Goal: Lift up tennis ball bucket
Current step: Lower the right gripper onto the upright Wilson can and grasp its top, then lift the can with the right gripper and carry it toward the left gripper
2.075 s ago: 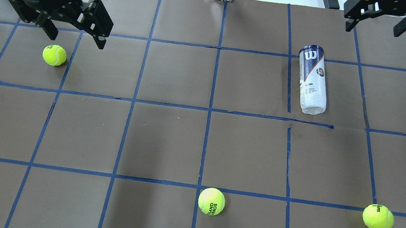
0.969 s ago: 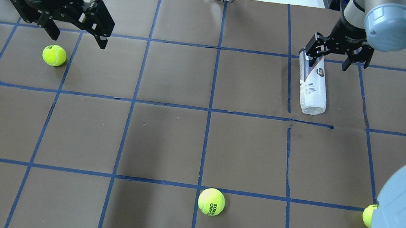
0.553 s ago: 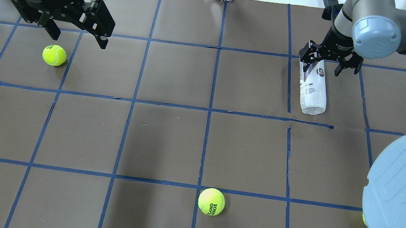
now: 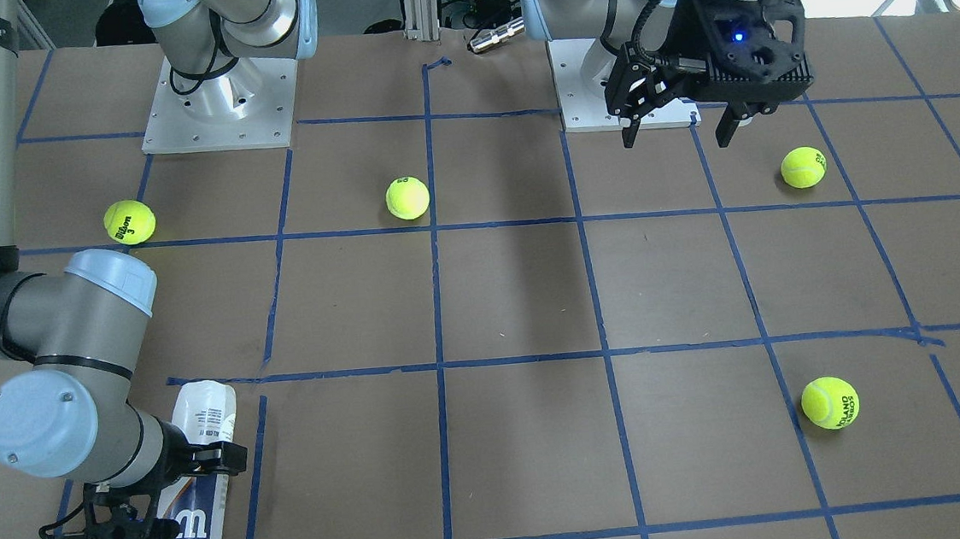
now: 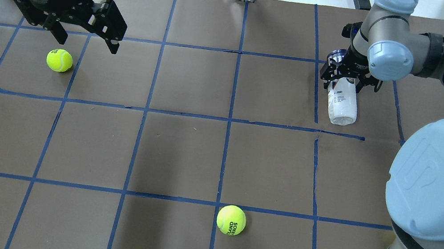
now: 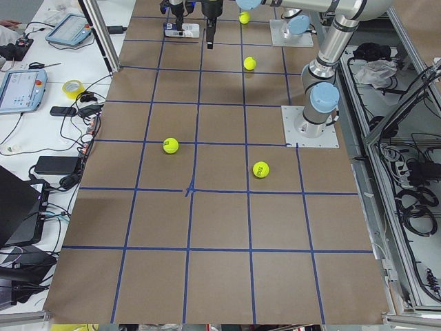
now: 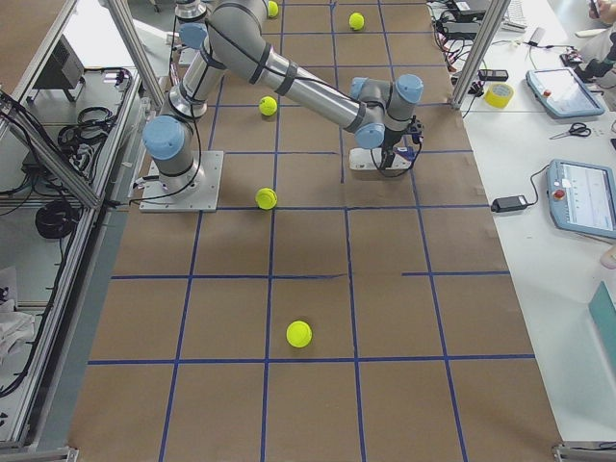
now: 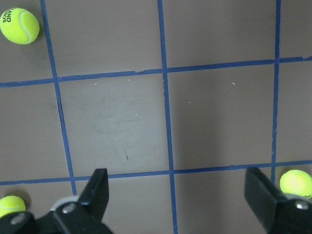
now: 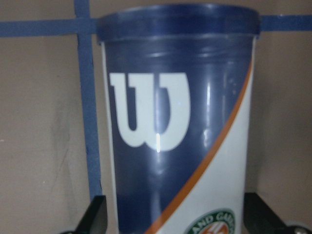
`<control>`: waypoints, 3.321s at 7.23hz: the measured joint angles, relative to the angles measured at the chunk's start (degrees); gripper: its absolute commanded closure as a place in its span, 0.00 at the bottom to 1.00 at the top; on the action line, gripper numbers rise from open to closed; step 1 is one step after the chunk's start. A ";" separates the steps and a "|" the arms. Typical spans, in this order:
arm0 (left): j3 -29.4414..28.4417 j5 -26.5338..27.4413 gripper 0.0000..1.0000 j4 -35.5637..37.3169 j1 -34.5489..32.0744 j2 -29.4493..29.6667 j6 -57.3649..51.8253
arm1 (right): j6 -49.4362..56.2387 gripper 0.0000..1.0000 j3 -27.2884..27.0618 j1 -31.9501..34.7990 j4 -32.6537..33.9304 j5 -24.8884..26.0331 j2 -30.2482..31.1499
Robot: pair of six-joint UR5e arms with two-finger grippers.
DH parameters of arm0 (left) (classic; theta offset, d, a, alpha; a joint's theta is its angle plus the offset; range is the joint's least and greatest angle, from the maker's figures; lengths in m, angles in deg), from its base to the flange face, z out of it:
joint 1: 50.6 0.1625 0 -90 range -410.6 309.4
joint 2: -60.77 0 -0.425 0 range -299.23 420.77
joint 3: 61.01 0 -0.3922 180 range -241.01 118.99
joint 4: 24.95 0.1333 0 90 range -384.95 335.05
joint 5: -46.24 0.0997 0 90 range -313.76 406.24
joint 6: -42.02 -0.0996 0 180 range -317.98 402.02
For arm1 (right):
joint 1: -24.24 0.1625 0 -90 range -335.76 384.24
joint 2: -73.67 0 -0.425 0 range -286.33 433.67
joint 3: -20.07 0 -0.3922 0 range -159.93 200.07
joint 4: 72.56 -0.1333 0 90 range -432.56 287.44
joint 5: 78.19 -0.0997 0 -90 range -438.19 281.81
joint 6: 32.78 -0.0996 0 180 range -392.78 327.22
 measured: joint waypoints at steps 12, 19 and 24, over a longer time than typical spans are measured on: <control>0.50 -0.51 0.00 1.34 -0.19 0.76 0.88 | -0.32 0.16 2.38 4.42 0.52 2.58 1.89; 0.43 -0.60 0.00 1.50 -0.09 0.49 0.71 | 1.29 0.18 2.61 5.24 3.24 3.37 2.28; 0.41 -0.50 0.00 1.39 -0.08 0.16 0.61 | 11.88 0.18 5.26 13.53 5.73 -5.47 2.08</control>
